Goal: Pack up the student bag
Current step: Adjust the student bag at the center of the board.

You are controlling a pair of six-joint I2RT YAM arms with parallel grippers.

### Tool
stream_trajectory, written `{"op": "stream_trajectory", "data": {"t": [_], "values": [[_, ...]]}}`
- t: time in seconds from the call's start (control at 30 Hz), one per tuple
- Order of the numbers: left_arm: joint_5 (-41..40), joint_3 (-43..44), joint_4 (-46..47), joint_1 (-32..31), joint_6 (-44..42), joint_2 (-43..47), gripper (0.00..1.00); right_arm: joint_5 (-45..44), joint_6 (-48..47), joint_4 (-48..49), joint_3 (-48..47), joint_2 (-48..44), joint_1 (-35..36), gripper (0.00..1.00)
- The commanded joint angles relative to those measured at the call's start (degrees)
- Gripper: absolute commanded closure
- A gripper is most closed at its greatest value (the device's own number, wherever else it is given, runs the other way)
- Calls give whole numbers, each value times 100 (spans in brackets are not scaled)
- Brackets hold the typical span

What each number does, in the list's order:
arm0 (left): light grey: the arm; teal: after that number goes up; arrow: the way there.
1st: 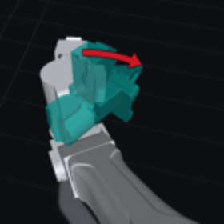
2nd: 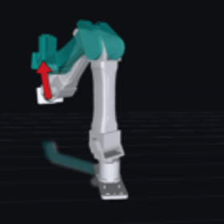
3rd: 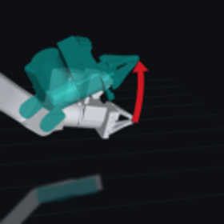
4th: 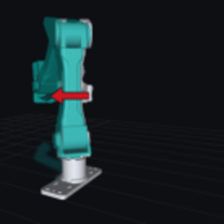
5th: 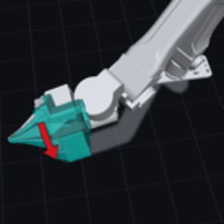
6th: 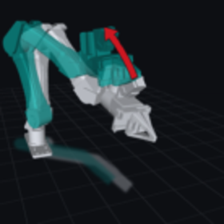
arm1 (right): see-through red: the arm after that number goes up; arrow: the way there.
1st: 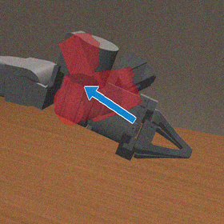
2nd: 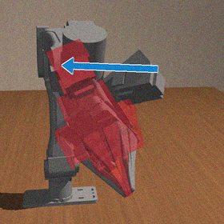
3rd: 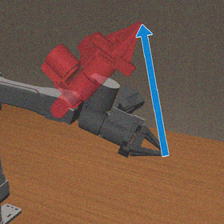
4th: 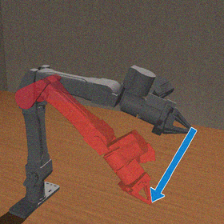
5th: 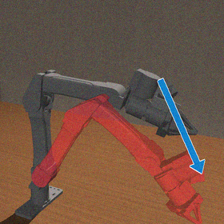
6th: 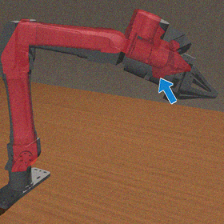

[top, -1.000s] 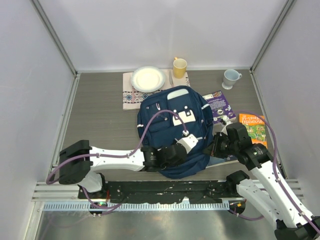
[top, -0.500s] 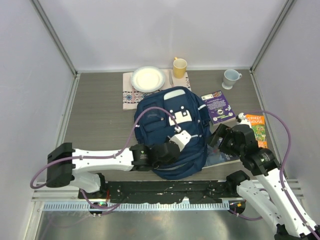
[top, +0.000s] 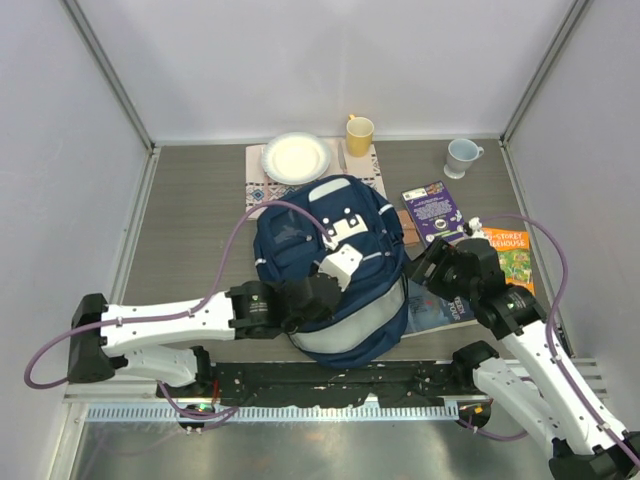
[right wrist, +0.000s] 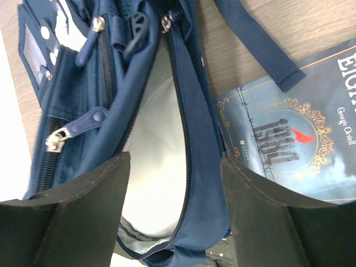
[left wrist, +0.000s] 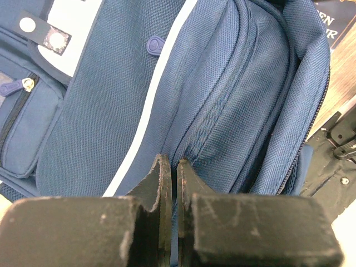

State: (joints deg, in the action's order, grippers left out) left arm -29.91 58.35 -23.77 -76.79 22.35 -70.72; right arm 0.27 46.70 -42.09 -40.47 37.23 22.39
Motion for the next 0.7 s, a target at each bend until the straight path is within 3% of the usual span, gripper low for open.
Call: {"op": "stream_trajectory", "data": {"t": [0.0,0.3,0.47,0.5,0.6,0.67], "values": [[-656,668,-100,24,287,304,100,516,-20,324,267,248,11,32],[-571,1468,-690,24,656,287,100,1325,-20,1272,1014,565,11,44],[-621,1933,-1102,-11,823,217,100,1975,-56,1809,1085,1065,11,67],[-673,1961,-1217,-37,841,242,100,2046,-64,1853,1076,1128,19,77],[-805,1996,-1384,-55,1016,339,100,2170,-91,2020,997,1338,160,93],[-990,1979,-1402,-133,1061,409,100,2135,-91,2169,874,1462,326,96]]}}
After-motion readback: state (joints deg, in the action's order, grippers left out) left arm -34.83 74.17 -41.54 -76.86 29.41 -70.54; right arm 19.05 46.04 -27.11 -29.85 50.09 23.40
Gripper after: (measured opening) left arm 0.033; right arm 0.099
